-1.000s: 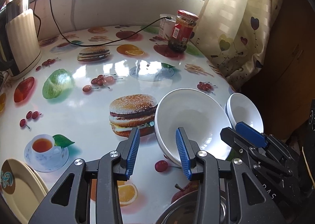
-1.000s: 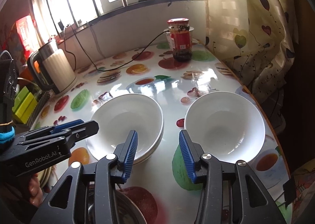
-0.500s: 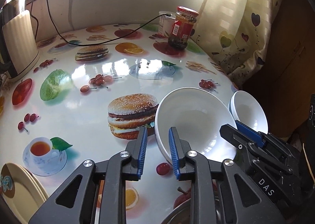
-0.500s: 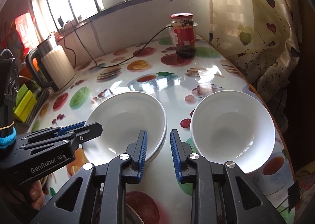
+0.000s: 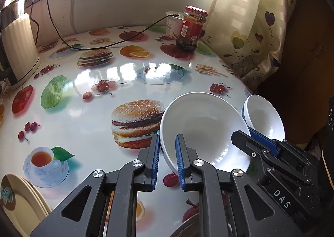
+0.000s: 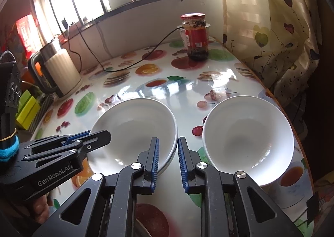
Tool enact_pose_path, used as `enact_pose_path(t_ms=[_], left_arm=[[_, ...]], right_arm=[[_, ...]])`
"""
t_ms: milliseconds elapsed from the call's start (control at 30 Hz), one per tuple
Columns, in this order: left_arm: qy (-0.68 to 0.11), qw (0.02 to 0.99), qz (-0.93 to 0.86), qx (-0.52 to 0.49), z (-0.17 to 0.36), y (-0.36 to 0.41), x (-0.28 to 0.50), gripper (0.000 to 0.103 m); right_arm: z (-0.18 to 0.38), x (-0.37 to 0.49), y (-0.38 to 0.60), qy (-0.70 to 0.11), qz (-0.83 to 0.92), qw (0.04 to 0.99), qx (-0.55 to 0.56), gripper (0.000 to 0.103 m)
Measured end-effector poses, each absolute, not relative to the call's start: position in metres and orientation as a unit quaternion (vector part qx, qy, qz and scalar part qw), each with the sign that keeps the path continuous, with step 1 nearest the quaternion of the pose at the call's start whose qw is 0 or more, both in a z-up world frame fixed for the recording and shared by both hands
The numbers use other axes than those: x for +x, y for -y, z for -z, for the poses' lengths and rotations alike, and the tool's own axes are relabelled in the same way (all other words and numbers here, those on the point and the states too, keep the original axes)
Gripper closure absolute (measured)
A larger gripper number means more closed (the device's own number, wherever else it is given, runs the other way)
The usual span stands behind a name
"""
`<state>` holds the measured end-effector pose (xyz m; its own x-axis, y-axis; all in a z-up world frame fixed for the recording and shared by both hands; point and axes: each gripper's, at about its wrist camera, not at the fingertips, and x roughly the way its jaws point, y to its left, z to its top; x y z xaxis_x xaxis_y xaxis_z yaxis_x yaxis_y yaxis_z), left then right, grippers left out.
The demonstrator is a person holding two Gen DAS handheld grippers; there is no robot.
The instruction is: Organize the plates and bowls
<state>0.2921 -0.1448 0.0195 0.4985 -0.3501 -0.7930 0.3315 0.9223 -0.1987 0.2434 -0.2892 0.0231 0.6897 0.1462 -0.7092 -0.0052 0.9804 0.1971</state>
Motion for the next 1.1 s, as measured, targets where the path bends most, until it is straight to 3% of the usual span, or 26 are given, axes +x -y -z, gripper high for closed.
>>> enact_pose_path(t_ms=[1100], left_arm=[[-0.439, 0.874, 0.206, -0.018, -0.047, 0.139, 0.257, 0.087]], right_arm=[[-0.049, 0.208, 0.289, -0.363, -0.039, 0.925, 0.101, 0.084]])
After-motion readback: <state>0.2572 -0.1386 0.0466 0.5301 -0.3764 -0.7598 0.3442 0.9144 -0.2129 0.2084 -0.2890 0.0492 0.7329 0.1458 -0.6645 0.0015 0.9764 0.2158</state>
